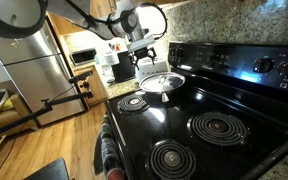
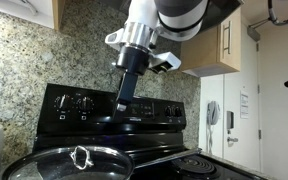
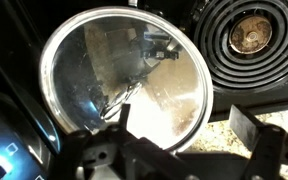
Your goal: Uncover the pan and put the lid on the counter to the right
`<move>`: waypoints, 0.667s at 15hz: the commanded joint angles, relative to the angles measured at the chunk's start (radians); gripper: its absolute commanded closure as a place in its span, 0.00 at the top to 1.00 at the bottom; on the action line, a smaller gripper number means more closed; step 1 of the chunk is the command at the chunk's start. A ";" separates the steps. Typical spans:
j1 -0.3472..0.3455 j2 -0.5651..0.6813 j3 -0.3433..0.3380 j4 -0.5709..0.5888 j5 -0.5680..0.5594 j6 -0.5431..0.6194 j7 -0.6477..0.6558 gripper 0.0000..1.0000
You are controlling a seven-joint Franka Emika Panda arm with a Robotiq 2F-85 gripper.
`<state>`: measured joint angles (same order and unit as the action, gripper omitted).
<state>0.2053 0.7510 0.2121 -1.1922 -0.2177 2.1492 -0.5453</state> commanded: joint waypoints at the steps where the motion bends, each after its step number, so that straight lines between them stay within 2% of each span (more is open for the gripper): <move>1: -0.010 0.087 0.002 0.064 0.035 -0.017 -0.037 1.00; 5: -0.015 0.184 0.002 0.140 0.040 -0.033 -0.051 1.00; 10: 0.015 0.287 -0.038 0.252 0.002 0.038 -0.017 1.00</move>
<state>0.1933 0.9729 0.2068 -1.0441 -0.2045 2.1589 -0.5636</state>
